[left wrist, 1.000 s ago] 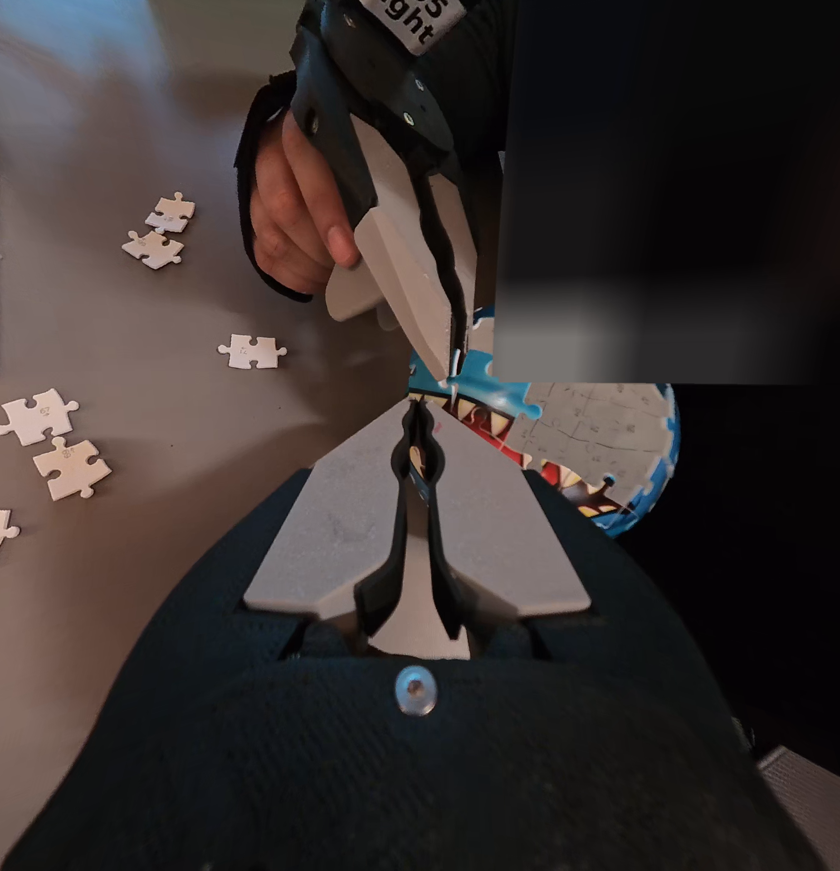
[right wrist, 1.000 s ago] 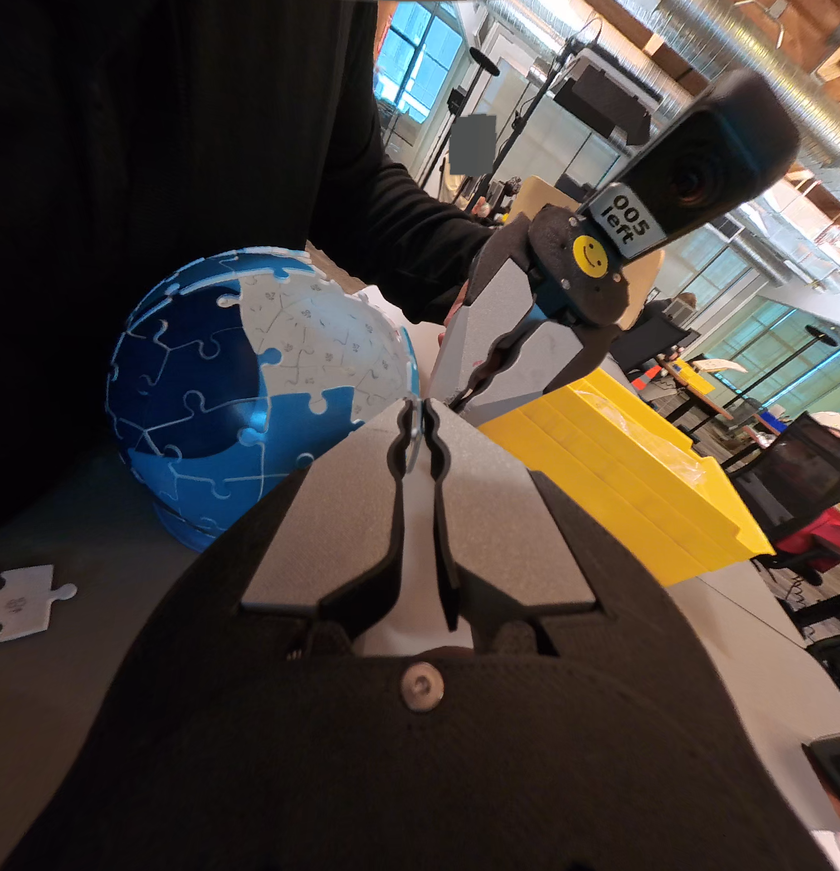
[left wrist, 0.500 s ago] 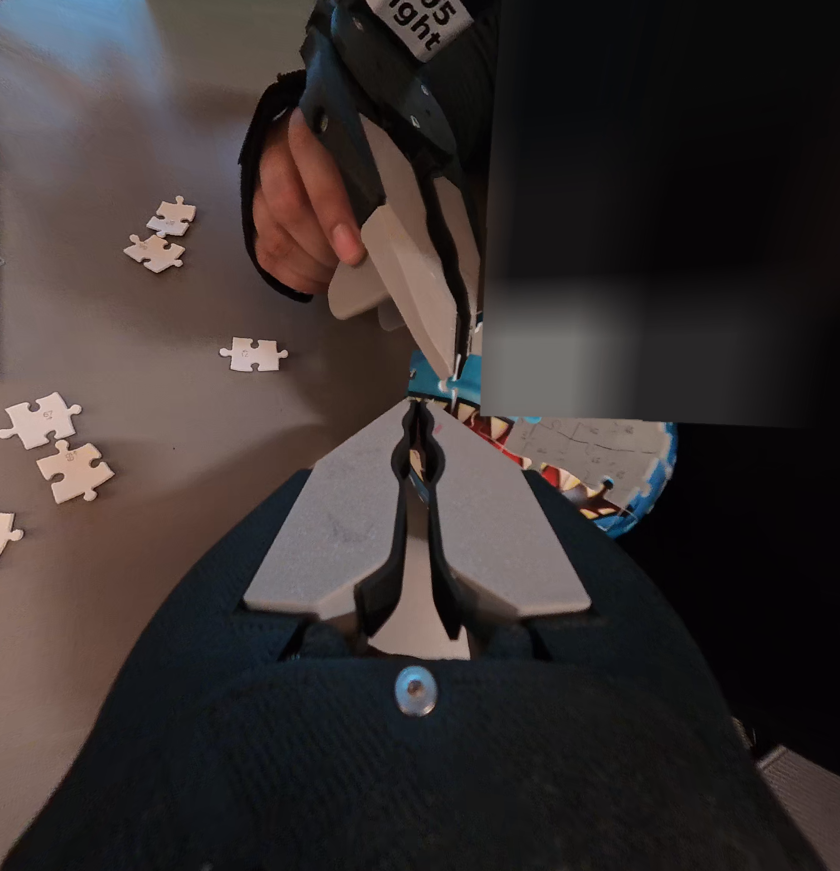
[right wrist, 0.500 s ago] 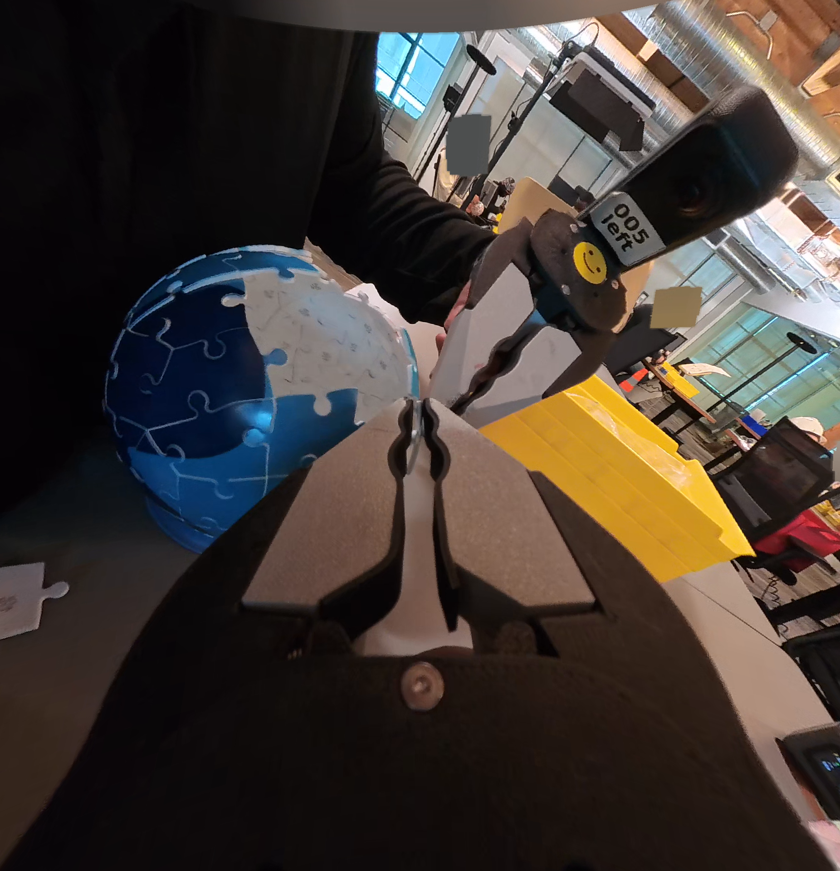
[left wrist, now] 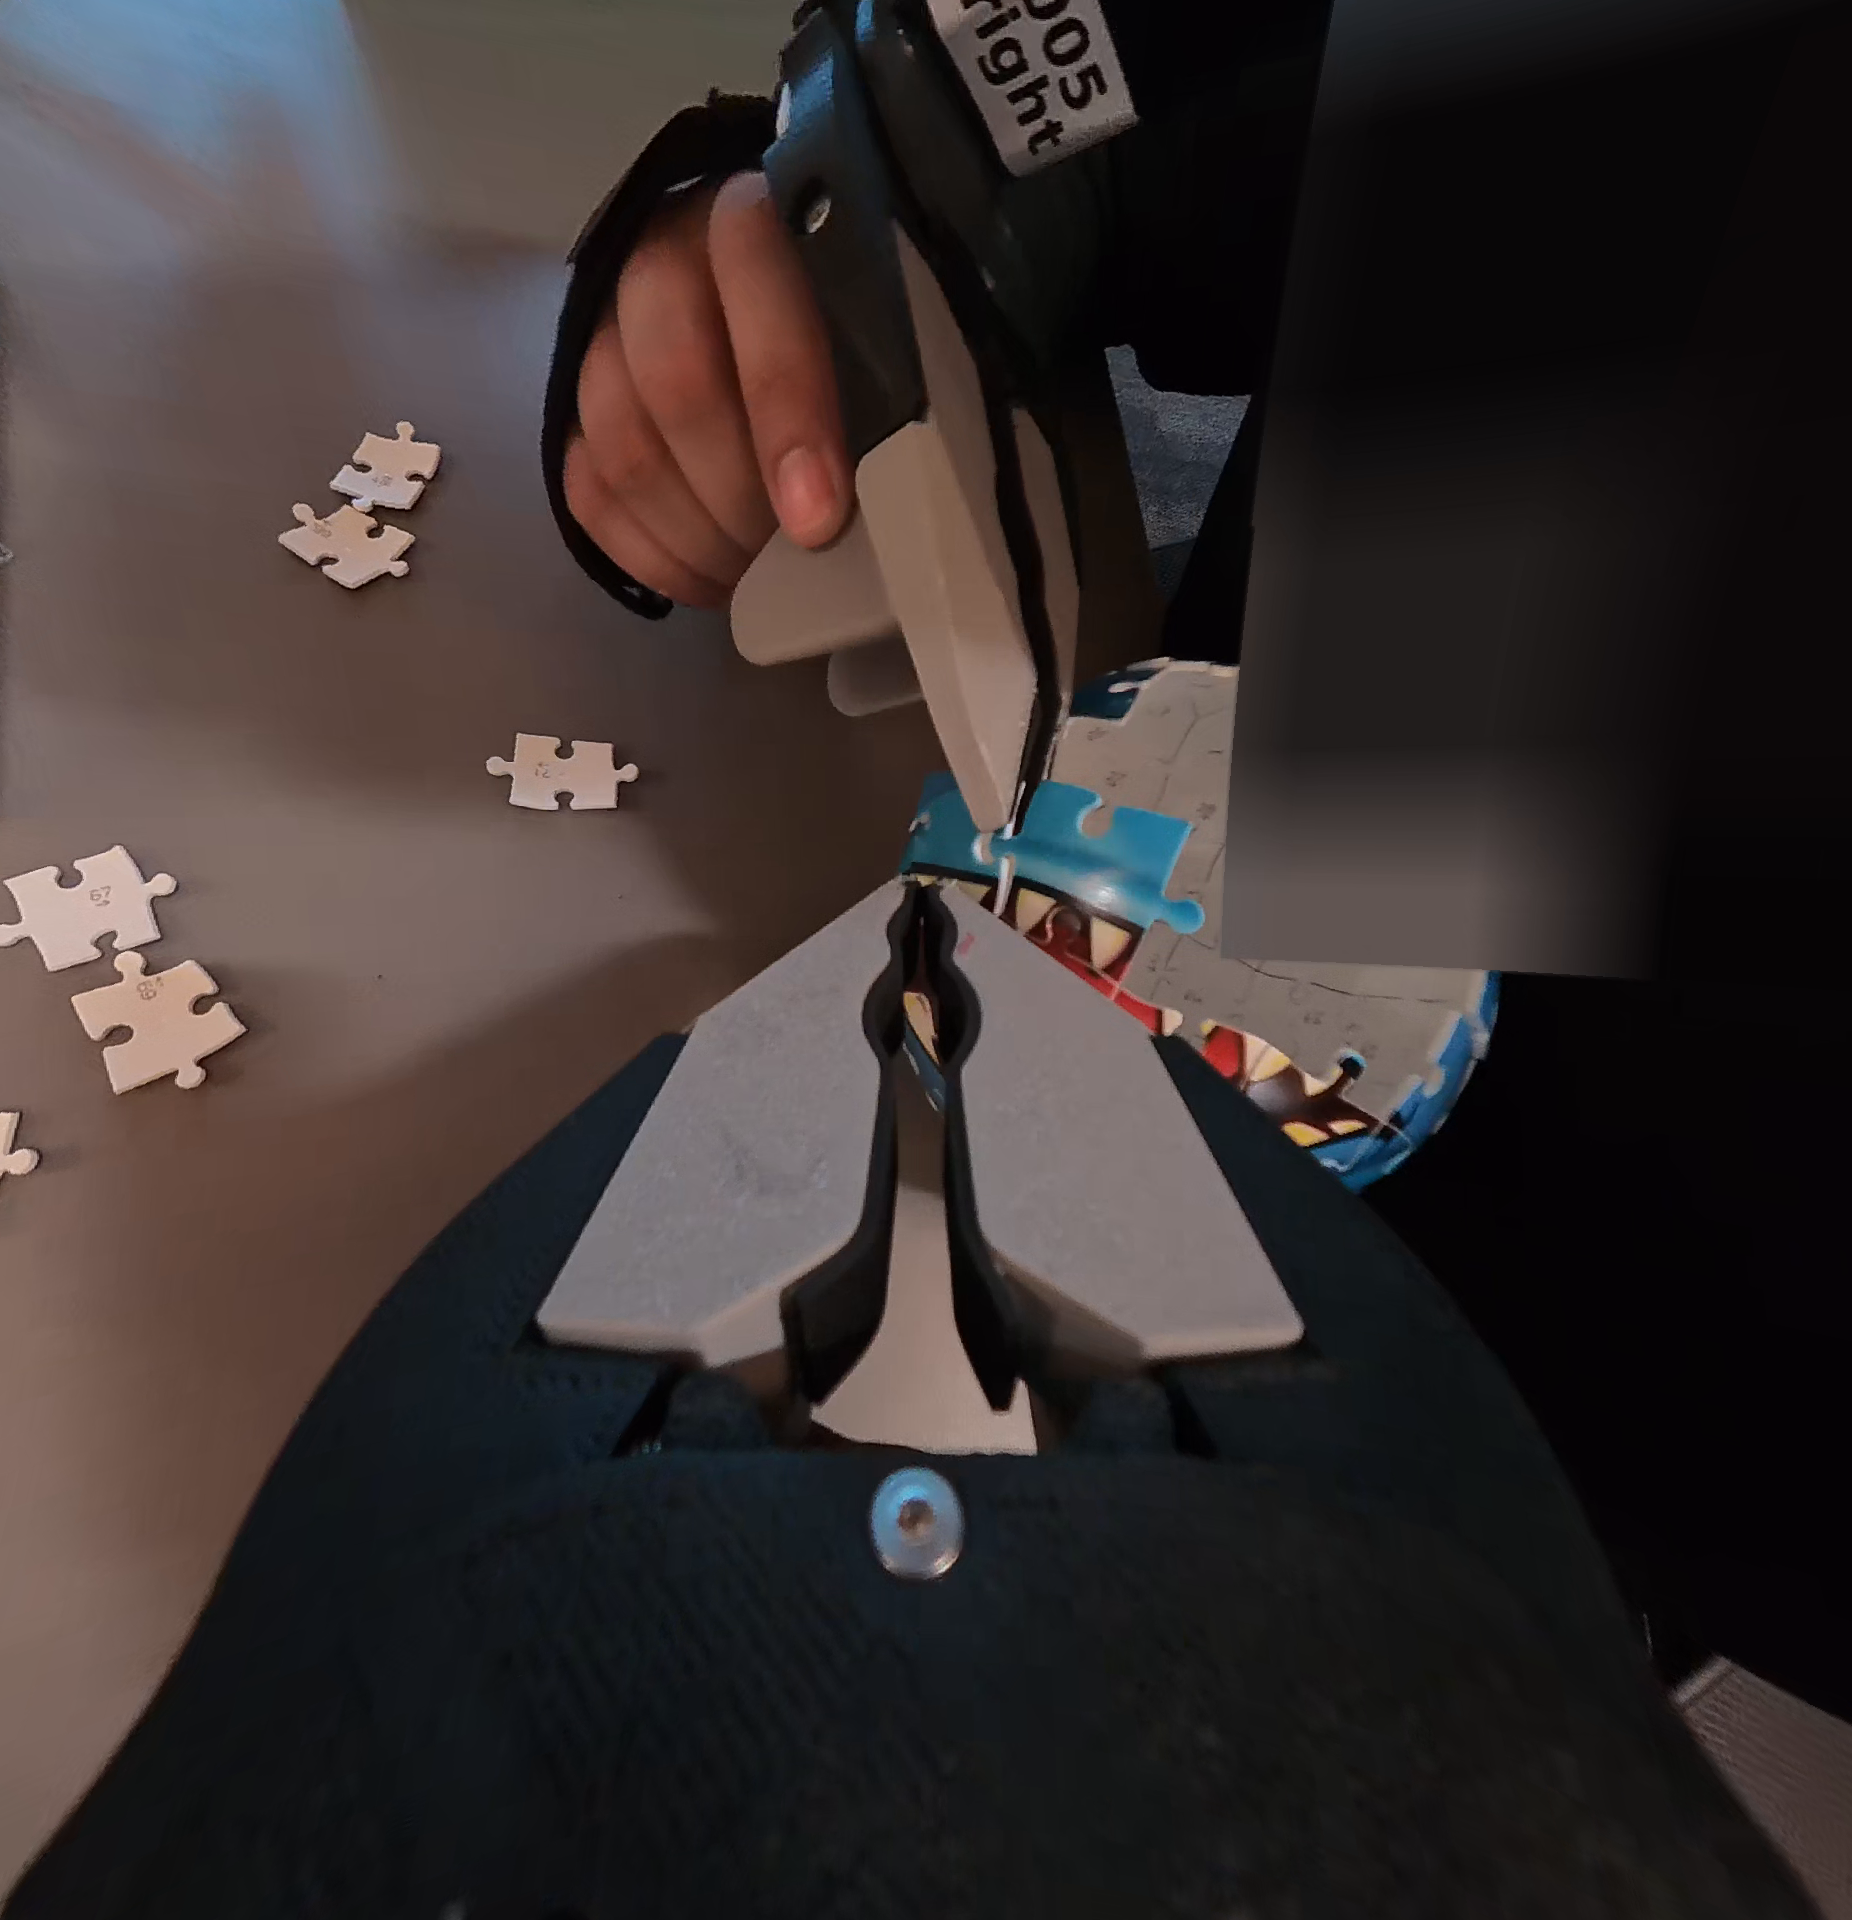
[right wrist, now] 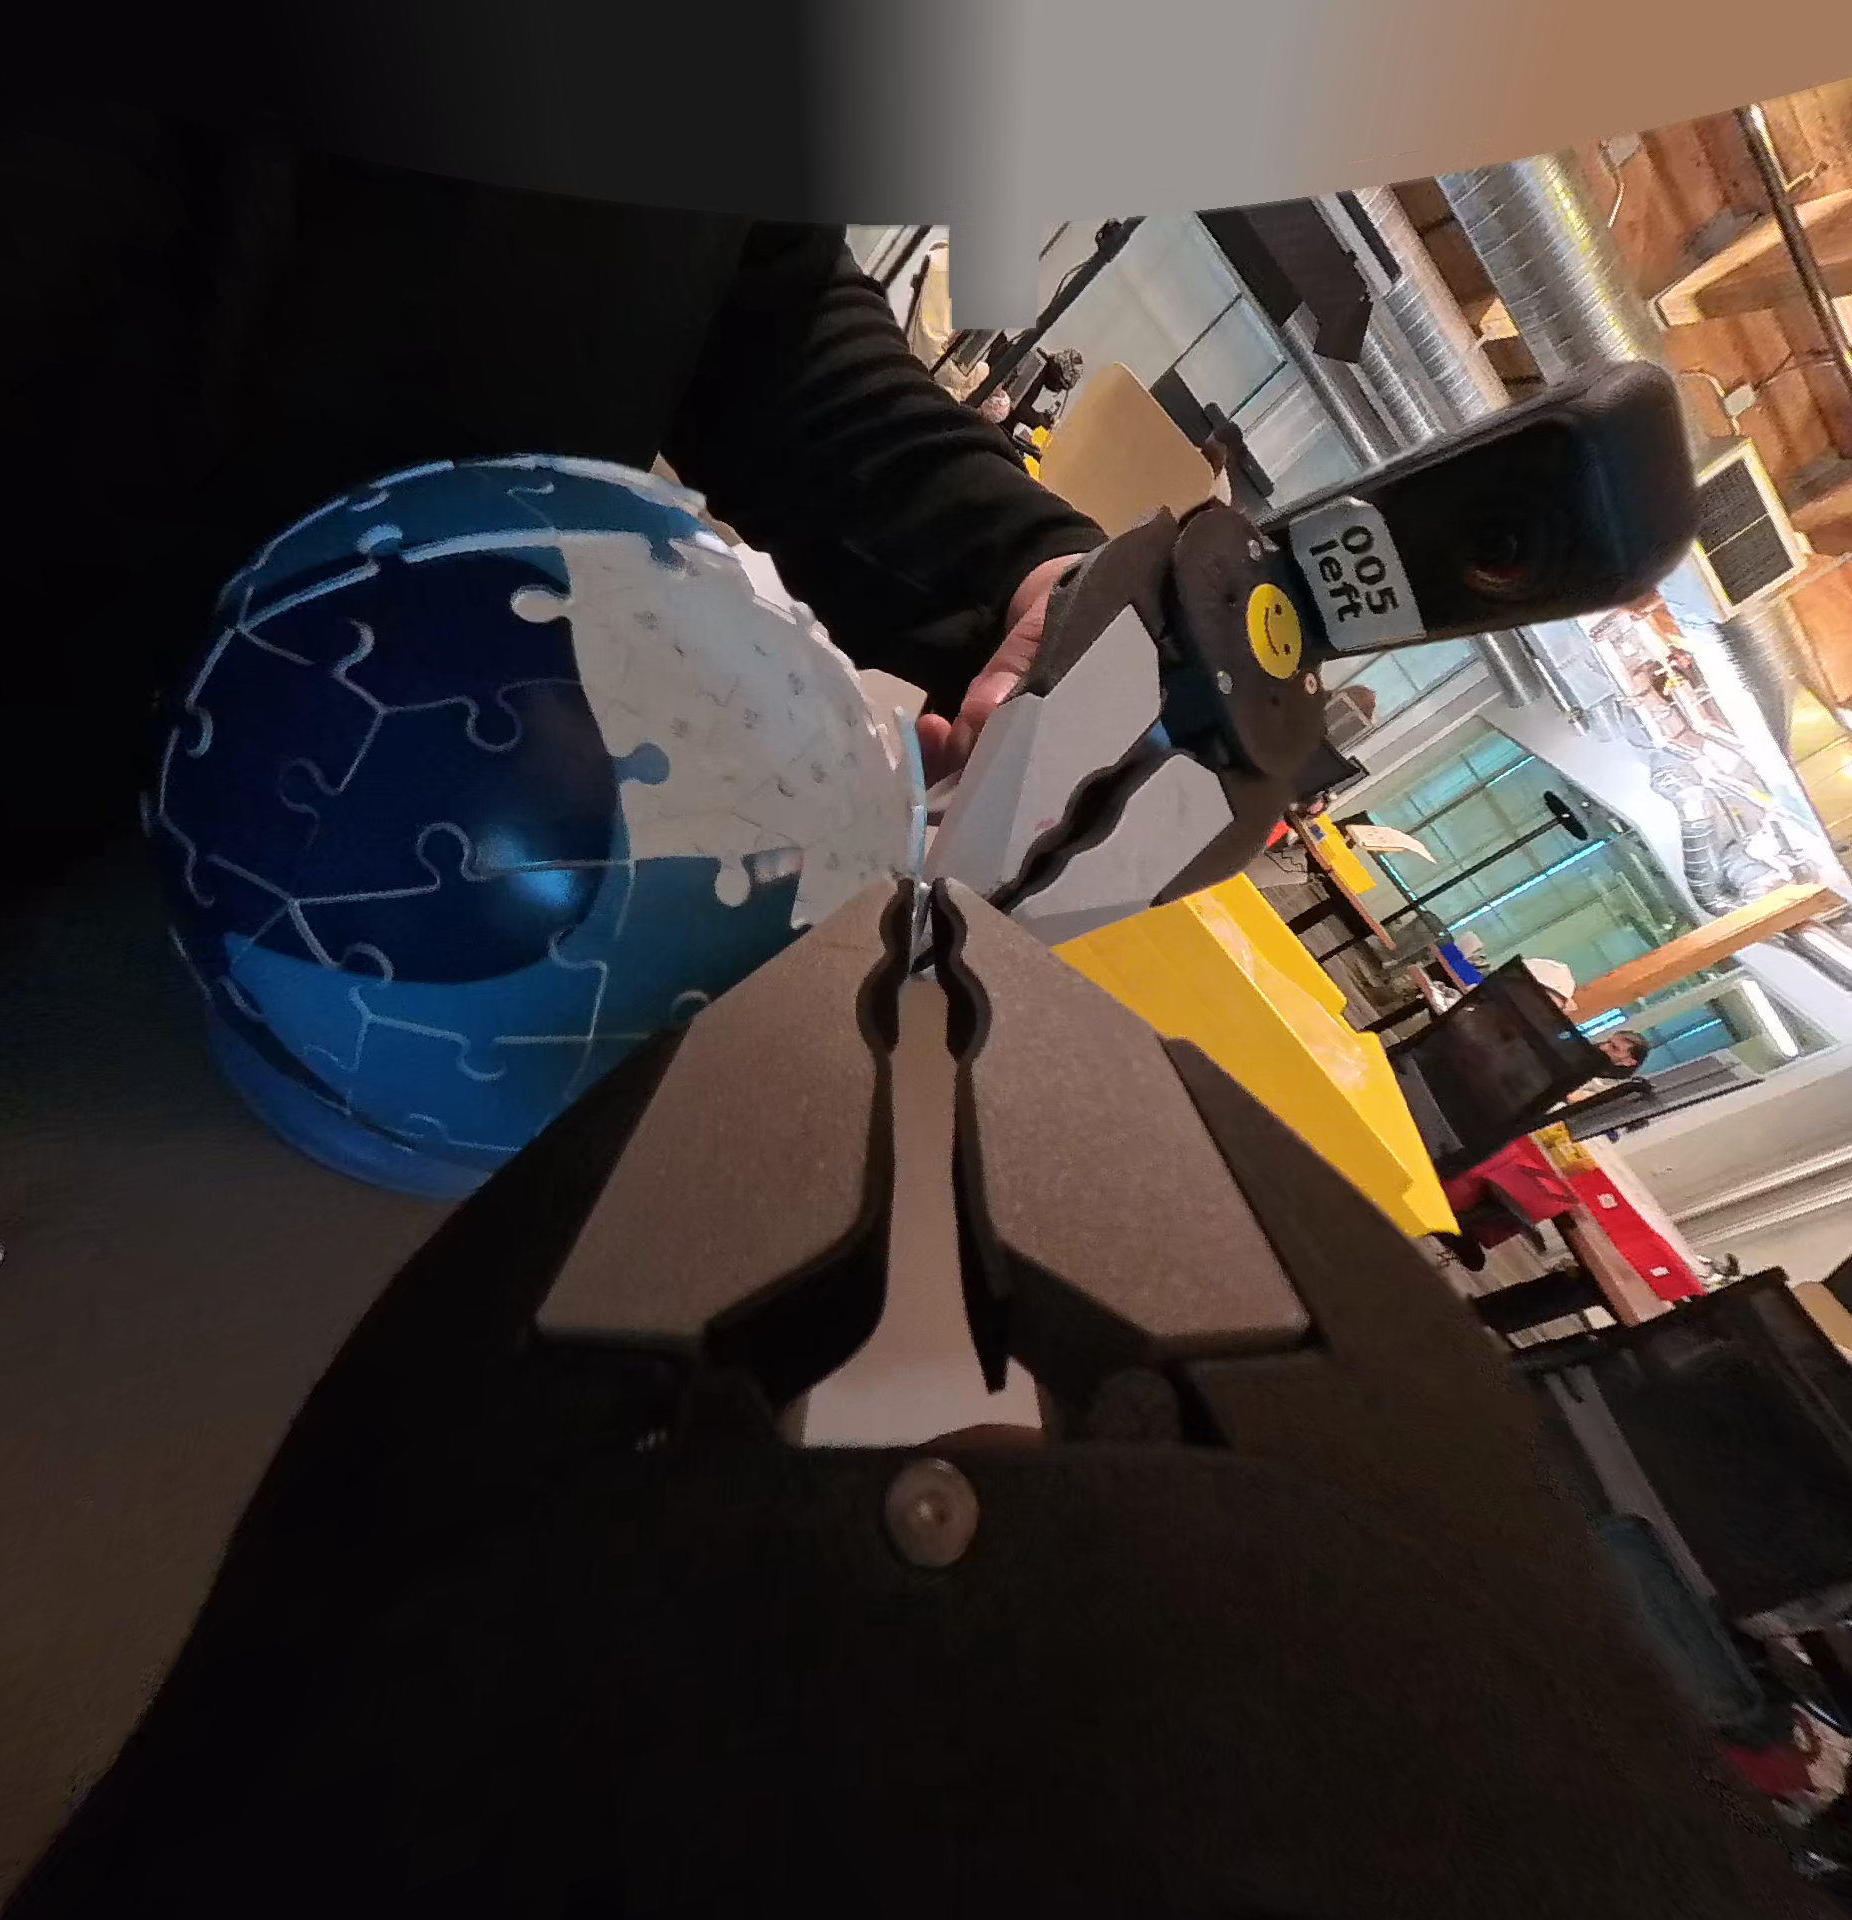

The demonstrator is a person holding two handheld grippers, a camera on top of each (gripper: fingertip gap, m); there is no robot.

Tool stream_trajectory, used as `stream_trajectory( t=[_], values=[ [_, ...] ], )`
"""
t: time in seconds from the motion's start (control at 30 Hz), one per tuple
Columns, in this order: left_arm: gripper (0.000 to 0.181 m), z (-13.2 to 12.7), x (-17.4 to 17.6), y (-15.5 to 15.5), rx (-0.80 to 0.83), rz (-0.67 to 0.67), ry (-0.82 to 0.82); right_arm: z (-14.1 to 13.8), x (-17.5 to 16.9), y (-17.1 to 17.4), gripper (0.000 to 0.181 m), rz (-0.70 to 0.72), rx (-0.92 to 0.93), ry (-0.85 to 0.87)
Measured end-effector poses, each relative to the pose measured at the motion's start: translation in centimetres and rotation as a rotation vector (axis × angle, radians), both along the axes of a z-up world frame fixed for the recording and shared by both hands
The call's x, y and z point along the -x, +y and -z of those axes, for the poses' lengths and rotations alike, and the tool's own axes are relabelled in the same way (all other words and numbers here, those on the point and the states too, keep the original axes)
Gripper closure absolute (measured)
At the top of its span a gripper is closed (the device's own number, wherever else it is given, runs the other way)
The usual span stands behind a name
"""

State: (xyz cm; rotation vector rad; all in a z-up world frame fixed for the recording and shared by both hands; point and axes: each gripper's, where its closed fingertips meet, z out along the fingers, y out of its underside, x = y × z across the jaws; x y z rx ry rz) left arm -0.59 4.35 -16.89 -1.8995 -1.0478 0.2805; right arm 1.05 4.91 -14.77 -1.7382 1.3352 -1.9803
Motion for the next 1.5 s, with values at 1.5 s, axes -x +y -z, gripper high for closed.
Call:
stream_trajectory(
  t=[1.5],
  values=[
    [0.181, 0.41, 0.36, -0.2, -0.012, 0.01, -0.001, -0.09, 0.05, 0.12, 0.18, -0.027, -0.021, 0.001]
  ],
)
